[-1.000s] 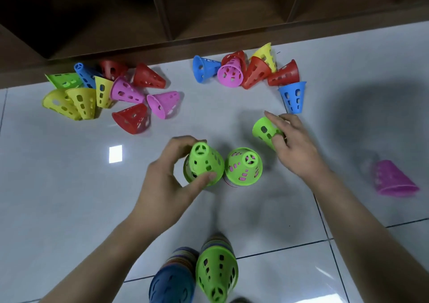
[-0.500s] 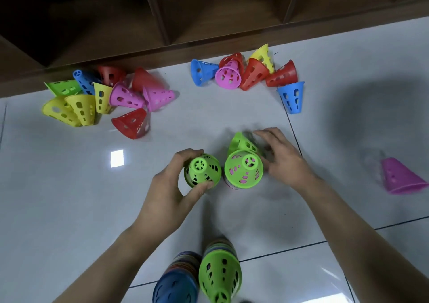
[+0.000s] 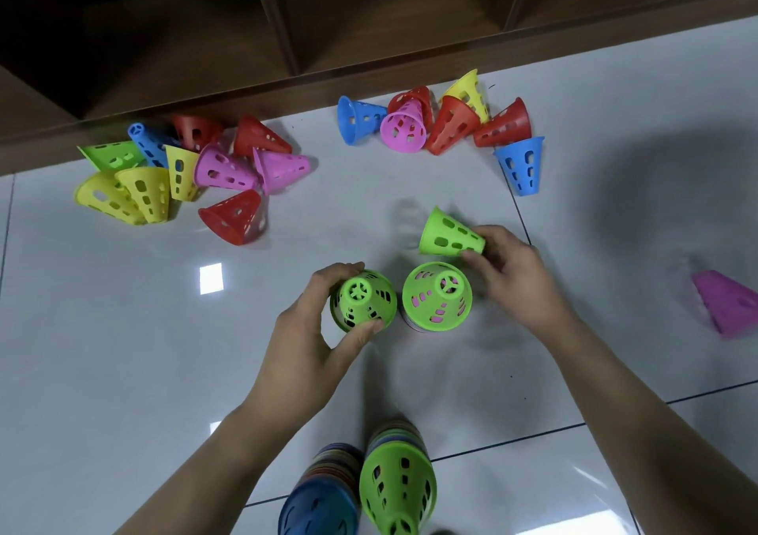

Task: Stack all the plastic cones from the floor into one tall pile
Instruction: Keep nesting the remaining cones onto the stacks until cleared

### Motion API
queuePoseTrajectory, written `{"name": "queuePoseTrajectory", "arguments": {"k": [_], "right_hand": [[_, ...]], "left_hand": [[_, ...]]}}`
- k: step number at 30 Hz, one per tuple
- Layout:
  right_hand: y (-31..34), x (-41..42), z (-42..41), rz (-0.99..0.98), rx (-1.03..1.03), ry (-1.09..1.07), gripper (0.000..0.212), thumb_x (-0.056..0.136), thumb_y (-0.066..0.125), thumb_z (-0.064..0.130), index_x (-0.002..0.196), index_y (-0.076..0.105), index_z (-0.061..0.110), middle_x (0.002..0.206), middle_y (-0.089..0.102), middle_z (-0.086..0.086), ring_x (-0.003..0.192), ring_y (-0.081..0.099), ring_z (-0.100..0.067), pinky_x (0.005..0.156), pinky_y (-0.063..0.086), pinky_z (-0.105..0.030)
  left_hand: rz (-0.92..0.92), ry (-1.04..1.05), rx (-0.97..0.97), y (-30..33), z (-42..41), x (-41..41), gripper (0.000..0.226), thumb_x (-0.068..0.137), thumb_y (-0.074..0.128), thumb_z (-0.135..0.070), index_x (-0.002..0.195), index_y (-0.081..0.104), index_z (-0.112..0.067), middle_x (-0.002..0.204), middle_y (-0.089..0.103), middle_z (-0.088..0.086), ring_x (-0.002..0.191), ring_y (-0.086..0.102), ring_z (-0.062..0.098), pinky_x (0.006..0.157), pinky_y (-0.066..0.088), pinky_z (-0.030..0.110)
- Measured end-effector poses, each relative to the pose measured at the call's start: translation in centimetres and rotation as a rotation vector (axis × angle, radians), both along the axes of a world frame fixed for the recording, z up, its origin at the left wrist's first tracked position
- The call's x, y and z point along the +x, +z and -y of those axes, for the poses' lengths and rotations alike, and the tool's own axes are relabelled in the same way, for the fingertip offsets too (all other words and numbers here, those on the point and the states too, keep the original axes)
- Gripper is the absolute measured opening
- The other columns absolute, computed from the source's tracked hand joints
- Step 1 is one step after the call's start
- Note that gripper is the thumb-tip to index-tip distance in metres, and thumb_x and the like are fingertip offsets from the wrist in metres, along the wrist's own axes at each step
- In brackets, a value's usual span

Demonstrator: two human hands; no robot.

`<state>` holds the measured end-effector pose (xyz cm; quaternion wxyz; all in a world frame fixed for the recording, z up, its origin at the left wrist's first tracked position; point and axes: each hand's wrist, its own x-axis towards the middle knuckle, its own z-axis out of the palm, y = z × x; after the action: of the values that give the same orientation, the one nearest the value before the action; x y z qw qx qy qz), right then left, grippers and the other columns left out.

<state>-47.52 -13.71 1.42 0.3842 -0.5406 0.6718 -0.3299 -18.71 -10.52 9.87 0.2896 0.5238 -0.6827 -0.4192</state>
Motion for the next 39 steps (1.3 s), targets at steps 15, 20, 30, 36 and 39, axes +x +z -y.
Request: {"name": "queuePoseTrajectory", "arguments": {"k": [15, 20, 30, 36, 39], "right_hand": [[14.4, 3.1, -4.0, 0.388, -0.491, -0.143, 0.033, 0.096, 0.066, 0.032, 0.111, 0.057, 0.004, 0.113, 0.064, -0.014, 0.105, 0.065, -0.03, 0.094, 0.051, -0.039], [13.3, 4.9, -5.5, 0.293, -0.382, 0.002, 0.024, 0.09, 0.069, 0.033, 0.113, 0.062, 0.034, 0.114, 0.07, -0.004, 0.108, 0.067, -0.028, 0.097, 0.05, -0.046], [9.7, 6.9, -6.2, 0.015, -0.289, 0.057, 0.032, 0.083, 0.072, 0.017, 0.113, 0.067, 0.008, 0.117, 0.068, 0.009, 0.112, 0.061, -0.003, 0.097, 0.039, -0.01], [8.8, 6.8, -6.0, -0.003, -0.341, 0.041, 0.032, 0.083, 0.072, 0.015, 0.112, 0.066, 0.006, 0.114, 0.068, 0.002, 0.11, 0.063, -0.009, 0.096, 0.043, -0.017], [9.2, 6.8, -5.9, 0.013, -0.31, 0.031, 0.032, 0.084, 0.072, 0.018, 0.114, 0.066, 0.008, 0.115, 0.068, 0.005, 0.111, 0.062, -0.007, 0.096, 0.043, -0.016]], "left_hand": [[0.292, -0.034, -0.068, -0.9, 2.6, 4.9, 0.051, 0.1, 0.05, -0.039, 0.148, 0.043, -0.023, 0.152, 0.045, -0.005, 0.142, 0.038, 0.009, 0.118, 0.029, 0.024], [0.831, 0.225, -0.148, -4.6, 9.7, 7.8, 0.071, 0.088, 0.062, -0.032, 0.149, 0.035, -0.008, 0.148, 0.039, 0.023, 0.138, 0.035, 0.043, 0.115, 0.031, 0.054], [1.193, 0.149, 0.289, -2.9, 16.2, 7.1, 0.077, 0.081, 0.059, -0.074, 0.124, 0.052, -0.01, 0.116, 0.063, 0.01, 0.112, 0.059, 0.033, 0.095, 0.044, 0.04], [0.146, 0.248, 0.348, 3.6, 9.5, 1.8, 0.035, 0.071, 0.074, -0.037, 0.103, 0.064, -0.025, 0.09, 0.069, -0.006, 0.084, 0.064, 0.018, 0.071, 0.049, 0.027], [-0.201, 0.206, 0.157, 7.4, 4.6, -0.1, 0.042, 0.078, 0.078, -0.026, 0.115, 0.059, -0.019, 0.105, 0.071, -0.003, 0.098, 0.067, 0.018, 0.084, 0.055, 0.027]]}}
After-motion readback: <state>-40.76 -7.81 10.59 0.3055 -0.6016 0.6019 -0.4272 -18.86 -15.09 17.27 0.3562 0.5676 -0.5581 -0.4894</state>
